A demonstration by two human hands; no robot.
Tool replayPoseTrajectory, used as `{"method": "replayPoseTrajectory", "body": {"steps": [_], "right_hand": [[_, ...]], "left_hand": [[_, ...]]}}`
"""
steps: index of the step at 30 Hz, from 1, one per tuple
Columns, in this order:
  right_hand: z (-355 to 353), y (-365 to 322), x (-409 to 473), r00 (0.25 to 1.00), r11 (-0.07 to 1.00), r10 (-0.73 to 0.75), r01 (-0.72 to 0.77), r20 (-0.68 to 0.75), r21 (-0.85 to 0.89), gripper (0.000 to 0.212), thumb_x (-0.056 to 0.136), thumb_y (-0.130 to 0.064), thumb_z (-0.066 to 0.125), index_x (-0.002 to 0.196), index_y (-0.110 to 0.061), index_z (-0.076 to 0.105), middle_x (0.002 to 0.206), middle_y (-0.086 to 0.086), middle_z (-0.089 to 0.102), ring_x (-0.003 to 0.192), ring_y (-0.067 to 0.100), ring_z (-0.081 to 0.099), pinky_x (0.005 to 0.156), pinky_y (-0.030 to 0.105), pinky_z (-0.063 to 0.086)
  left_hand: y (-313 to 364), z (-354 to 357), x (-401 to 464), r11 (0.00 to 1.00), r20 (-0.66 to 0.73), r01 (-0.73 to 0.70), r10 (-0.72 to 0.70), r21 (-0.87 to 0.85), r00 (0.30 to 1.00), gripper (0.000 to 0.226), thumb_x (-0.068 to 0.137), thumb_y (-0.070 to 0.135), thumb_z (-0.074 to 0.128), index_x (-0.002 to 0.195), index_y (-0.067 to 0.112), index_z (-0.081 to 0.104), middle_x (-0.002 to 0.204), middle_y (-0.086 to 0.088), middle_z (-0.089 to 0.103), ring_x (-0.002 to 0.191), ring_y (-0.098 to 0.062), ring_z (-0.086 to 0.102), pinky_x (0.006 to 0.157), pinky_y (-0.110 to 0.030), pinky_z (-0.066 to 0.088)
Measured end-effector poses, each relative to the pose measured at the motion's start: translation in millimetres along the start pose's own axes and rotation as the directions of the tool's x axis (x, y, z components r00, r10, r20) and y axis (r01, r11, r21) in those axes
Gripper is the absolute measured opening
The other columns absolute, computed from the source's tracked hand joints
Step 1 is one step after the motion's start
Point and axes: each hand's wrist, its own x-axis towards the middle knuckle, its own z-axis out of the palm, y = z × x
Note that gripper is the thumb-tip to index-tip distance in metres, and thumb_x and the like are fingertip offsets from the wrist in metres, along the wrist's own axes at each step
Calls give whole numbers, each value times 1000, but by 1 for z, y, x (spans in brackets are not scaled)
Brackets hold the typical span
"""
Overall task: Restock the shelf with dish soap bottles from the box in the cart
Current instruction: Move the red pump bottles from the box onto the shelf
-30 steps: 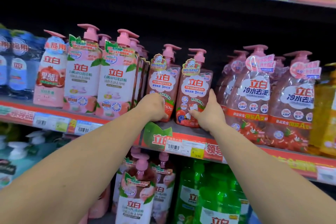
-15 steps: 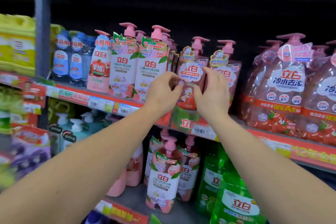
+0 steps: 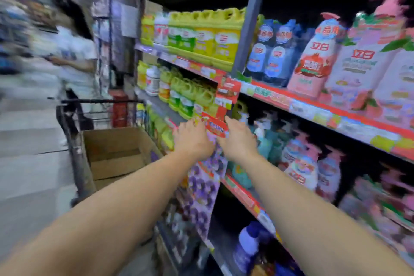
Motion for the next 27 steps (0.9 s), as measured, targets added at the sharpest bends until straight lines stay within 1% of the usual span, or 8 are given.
{"method": "replayPoseTrajectory", "body": {"steps": [4,6,8,13,18,21,24,27], "right_hand": [[87,-66,41,990,998,-47,41,134,42,66,92,-41,56,149,-16,32,152,10,36,141,30,30,115,38,26],[125,-95,60,981,996,-64,53,181,65,66,92,-41,56,149,-17,31,153,9,35,142,29,30,115,37,25],[158,-118,77,976,993,-77,58,202,101,66,91,-41,58,148,-17,34,152,8,37,141,28,31,115,38,28],[222,-147,107,956,989,-70,28,284,147,66,91,-39,60,148,-20,34,150,5,39,140,25,32,112,38,32],[282,-147,131,930,987,-56,-3,364,160,66,91,-40,60,148,-22,34,150,3,40,138,25,35,111,38,34],[323,-133,145,904,990,-60,-2,424,144,63,89,-41,61,145,-21,38,146,4,44,136,25,38,109,37,37],[366,-114,162,862,990,-49,-23,505,136,65,91,-41,59,147,-20,36,148,2,43,136,24,38,110,36,37],[409,-97,180,802,991,-61,-21,595,130,64,91,-40,59,147,-20,36,147,3,43,135,25,41,107,36,39]], "left_hand": [[-99,-5,25,988,109,126,-135,84,985,59,84,57,53,130,20,50,137,-11,47,131,-31,40,109,-47,32],[-142,-8,39,979,128,160,-176,126,976,54,85,52,55,128,20,50,136,-10,47,129,-31,40,107,-46,32],[-178,-6,52,971,143,187,-209,151,968,56,87,52,55,132,20,47,138,-10,45,130,-31,39,108,-45,30],[-241,14,79,955,210,228,-266,189,941,69,85,60,54,140,21,42,145,-11,41,134,-31,35,109,-44,29],[-282,60,105,937,265,298,-339,183,903,69,87,61,53,142,22,40,146,-9,42,135,-31,37,109,-45,32],[-302,95,116,914,342,359,-403,187,849,70,87,60,53,143,22,39,146,-10,41,134,-32,38,109,-44,33],[-327,133,126,882,398,421,-472,214,787,73,85,61,55,145,23,36,147,-10,40,134,-31,38,108,-42,34],[-347,170,133,821,451,517,-567,243,689,76,82,64,55,144,24,38,144,-10,44,131,-32,42,105,-41,37]]}}
